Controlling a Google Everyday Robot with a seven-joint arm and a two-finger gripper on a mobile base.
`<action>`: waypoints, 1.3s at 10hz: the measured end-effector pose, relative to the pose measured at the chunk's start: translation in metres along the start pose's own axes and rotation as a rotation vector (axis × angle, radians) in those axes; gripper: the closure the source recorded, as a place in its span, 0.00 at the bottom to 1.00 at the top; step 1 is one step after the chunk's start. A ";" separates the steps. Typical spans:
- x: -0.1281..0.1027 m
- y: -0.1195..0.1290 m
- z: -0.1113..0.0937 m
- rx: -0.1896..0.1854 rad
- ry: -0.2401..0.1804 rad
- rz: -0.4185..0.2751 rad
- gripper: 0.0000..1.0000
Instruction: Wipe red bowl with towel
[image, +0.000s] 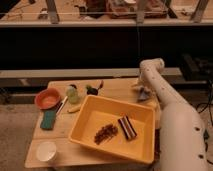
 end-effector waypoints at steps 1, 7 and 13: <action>0.002 -0.001 0.004 -0.003 -0.003 0.000 0.20; -0.002 -0.004 0.010 0.022 -0.044 -0.015 0.72; -0.006 -0.024 -0.045 0.078 -0.053 -0.051 1.00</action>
